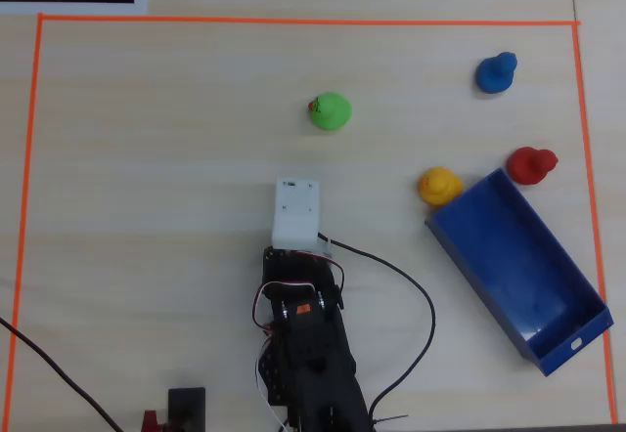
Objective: Grasp blue duck and put it into box.
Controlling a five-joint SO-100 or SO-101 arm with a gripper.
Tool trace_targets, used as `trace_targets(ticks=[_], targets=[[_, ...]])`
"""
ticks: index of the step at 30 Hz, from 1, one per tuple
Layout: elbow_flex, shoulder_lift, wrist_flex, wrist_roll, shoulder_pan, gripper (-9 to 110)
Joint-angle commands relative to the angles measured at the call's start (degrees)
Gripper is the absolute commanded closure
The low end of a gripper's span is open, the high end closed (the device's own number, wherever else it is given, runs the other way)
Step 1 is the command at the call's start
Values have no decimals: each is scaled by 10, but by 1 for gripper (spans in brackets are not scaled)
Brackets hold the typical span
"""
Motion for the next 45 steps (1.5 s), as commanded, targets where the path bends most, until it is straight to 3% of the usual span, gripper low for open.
trace_targets(ticks=[1,4,7,9,21,33,45], targets=[[-2,-9,12,-4,0,101],[-2,-9,12,-33,13,101],[-21,-46,-57,-40,55,81],[-83,-128,-137,-37,106,77],[-548,-586,-448,-22,376,66],[-684,-882,-830,-17,492,63],[-930,-1150,-876,1,533,62]])
